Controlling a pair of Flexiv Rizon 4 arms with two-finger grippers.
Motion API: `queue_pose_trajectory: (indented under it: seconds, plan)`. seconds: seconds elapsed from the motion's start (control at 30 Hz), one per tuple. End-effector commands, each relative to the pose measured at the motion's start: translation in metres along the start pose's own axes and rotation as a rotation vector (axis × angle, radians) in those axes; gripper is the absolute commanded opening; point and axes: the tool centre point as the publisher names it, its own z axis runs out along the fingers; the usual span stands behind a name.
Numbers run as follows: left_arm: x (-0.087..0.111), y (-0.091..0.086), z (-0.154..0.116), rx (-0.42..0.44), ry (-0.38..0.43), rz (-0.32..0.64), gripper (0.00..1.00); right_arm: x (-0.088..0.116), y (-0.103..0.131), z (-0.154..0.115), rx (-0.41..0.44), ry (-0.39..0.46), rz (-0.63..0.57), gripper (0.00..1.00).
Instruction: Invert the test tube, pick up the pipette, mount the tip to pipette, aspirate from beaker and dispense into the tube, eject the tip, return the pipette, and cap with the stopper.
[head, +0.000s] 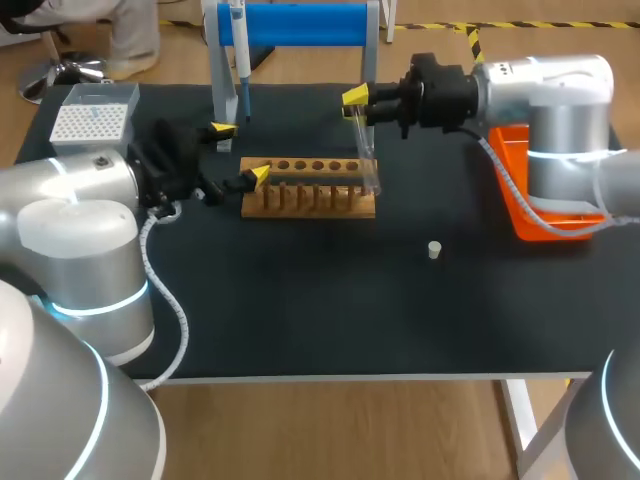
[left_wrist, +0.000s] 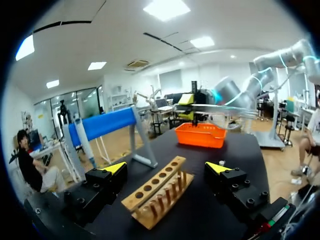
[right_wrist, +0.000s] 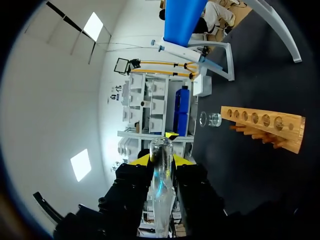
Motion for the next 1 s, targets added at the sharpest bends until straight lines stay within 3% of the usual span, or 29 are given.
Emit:
queue_pose_trajectory:
  seconds: [0.03, 0.2, 0.27, 0.33, 0.77, 1.0]
  plan:
    - [0.013, 0.011, -0.006, 0.292, 0.045, 0.146, 1.0, 0.001, -0.001, 0.0, -0.001, -0.004, 0.0, 0.0]
    - [0.022, -0.002, -0.01, 0.445, 0.077, 0.276, 1.0, 0.001, -0.001, 0.0, -0.001, -0.004, 0.0, 0.0]
    - [0.023, -0.009, -0.01, 0.401, 0.018, 0.316, 1.0, 0.001, -0.001, 0.0, -0.001, -0.004, 0.0, 0.0]
    - [0.024, -0.014, -0.009, 0.4, 0.049, 0.296, 1.0, 0.001, -0.001, 0.0, -0.001, -0.004, 0.0, 0.0]
    - [0.024, -0.014, -0.009, 0.4, 0.049, 0.296, 1.0, 0.001, -0.001, 0.0, -0.001, -0.004, 0.0, 0.0]
    - [0.041, -0.02, 0.0, 0.441, 0.078, 0.566, 1.0, 0.001, -0.001, 0.0, -0.001, -0.004, 0.0, 0.0]
